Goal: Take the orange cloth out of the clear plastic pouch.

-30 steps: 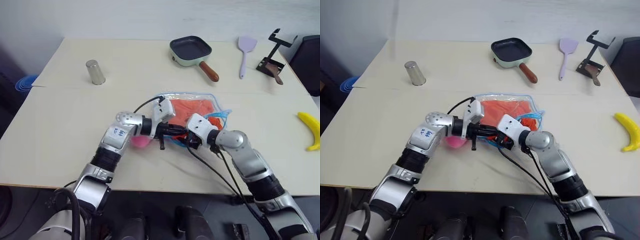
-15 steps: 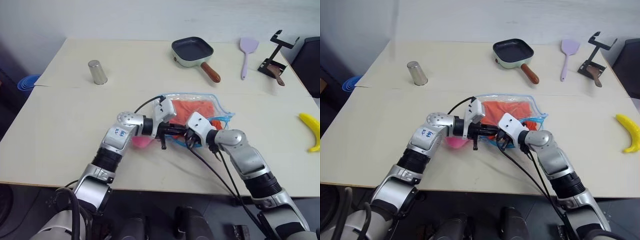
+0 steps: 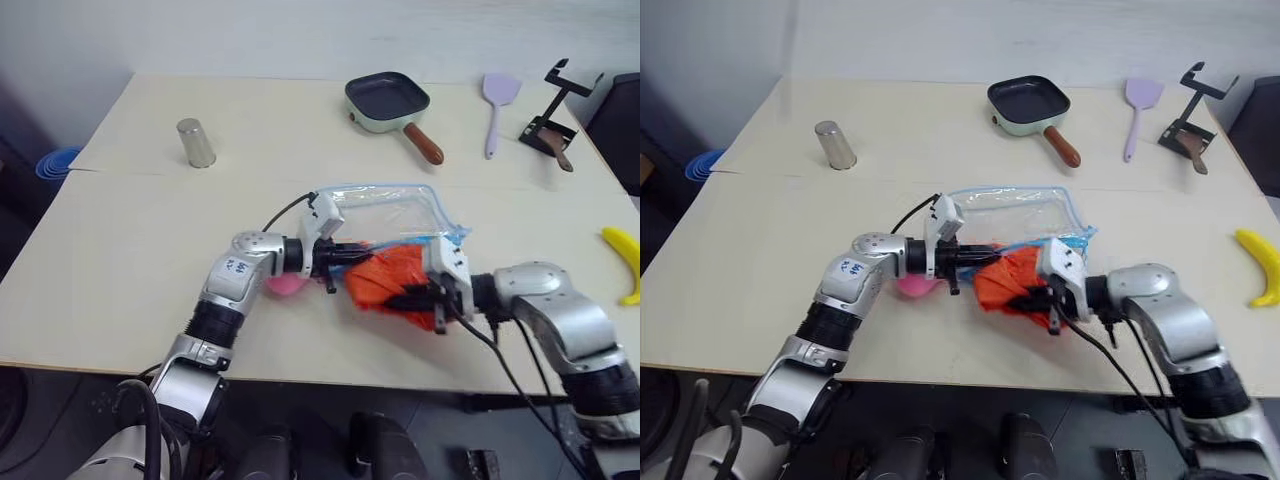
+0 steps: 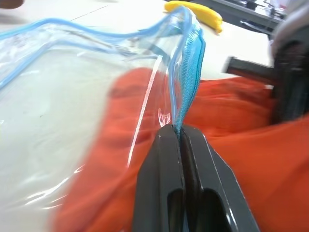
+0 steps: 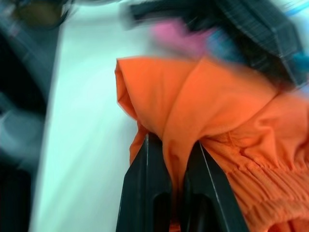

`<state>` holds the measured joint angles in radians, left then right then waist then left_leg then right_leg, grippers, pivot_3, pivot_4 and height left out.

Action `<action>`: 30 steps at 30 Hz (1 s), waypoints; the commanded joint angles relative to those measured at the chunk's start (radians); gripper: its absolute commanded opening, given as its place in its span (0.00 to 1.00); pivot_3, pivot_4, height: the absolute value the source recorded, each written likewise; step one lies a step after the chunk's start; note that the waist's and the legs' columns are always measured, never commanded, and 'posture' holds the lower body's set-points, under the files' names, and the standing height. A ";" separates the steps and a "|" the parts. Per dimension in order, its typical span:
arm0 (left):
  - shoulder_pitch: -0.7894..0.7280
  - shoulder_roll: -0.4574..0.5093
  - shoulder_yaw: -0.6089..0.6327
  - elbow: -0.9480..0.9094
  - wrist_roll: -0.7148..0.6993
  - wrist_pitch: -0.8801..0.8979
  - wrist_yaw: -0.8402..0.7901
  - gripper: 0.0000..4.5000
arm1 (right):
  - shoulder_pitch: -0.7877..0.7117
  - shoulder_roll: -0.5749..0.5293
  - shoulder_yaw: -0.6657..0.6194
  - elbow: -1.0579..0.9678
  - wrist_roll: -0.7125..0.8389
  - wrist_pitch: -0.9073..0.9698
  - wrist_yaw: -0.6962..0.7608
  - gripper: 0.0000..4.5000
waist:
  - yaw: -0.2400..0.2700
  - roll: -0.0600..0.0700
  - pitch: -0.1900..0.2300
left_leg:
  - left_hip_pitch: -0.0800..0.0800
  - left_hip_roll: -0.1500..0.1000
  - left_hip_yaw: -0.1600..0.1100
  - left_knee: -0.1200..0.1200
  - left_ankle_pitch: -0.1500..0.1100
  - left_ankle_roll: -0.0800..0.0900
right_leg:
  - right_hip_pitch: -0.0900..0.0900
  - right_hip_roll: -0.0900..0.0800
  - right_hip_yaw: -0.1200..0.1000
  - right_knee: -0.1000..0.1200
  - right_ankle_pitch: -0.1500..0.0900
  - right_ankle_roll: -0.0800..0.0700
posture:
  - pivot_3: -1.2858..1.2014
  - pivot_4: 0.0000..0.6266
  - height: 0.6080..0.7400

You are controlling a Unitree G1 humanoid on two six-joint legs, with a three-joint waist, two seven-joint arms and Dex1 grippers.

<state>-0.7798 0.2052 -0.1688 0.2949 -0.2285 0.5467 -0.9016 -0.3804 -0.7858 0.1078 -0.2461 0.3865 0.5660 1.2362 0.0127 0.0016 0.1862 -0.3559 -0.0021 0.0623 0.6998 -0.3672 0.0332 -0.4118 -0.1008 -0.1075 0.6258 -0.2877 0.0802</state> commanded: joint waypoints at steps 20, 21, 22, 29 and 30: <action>-0.010 0.133 -0.013 -0.021 0.007 -0.080 -0.074 0.00 | 0.673 -0.137 -0.559 -0.108 -0.048 -0.195 -0.106 0.00 | 0.012 -0.001 0.000 | 0.003 0.000 0.001 -0.001 0.000 0.000 | 0.002 0.000 0.001 -0.001 0.000 0.000 | 0.52 0.24 1.00; -0.011 0.133 -0.014 -0.021 0.007 -0.082 -0.077 0.00 | 0.671 -0.135 -0.558 -0.091 -0.059 -0.213 -0.118 0.00 | 0.012 -0.001 0.000 | 0.003 0.000 0.001 -0.001 0.000 0.000 | 0.002 0.000 0.001 -0.001 0.000 0.000 | 0.52 0.24 1.00; -0.010 0.136 -0.017 -0.027 0.004 -0.086 -0.089 0.00 | 0.644 -0.124 -0.555 -0.037 -0.087 -0.240 -0.166 0.00 | 0.013 -0.001 0.001 | 0.003 0.000 0.001 -0.001 0.000 0.000 | 0.002 0.000 0.001 -0.001 0.000 0.000 | 0.52 0.24 1.00; 0.004 0.186 -0.063 -0.050 0.027 -0.132 -0.162 0.00 | 0.381 -0.084 -0.470 0.369 -0.259 -0.440 -0.415 0.00 | 0.010 -0.001 0.001 | 0.003 0.000 0.003 -0.001 0.000 -0.001 | 0.002 0.000 0.002 0.000 0.000 0.000 | 0.52 0.24 1.00; 0.005 0.196 -0.064 -0.050 0.035 -0.142 -0.164 0.00 | 0.347 -0.077 -0.458 0.410 -0.272 -0.448 -0.442 0.00 | 0.010 -0.001 0.001 | 0.003 0.000 0.002 -0.001 0.000 -0.001 | 0.002 0.001 0.002 0.000 0.000 0.000 | 0.52 0.24 1.00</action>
<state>-0.7726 0.3837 -0.2279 0.2791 -0.2071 0.4307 -1.0520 -0.0072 -0.8794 -0.3577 0.1130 0.1385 0.1457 0.8377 0.0231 0.0008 0.1869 -0.3528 -0.0017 0.0646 0.6988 -0.3667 0.0319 -0.4101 -0.1002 -0.1057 0.6257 -0.2877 0.0801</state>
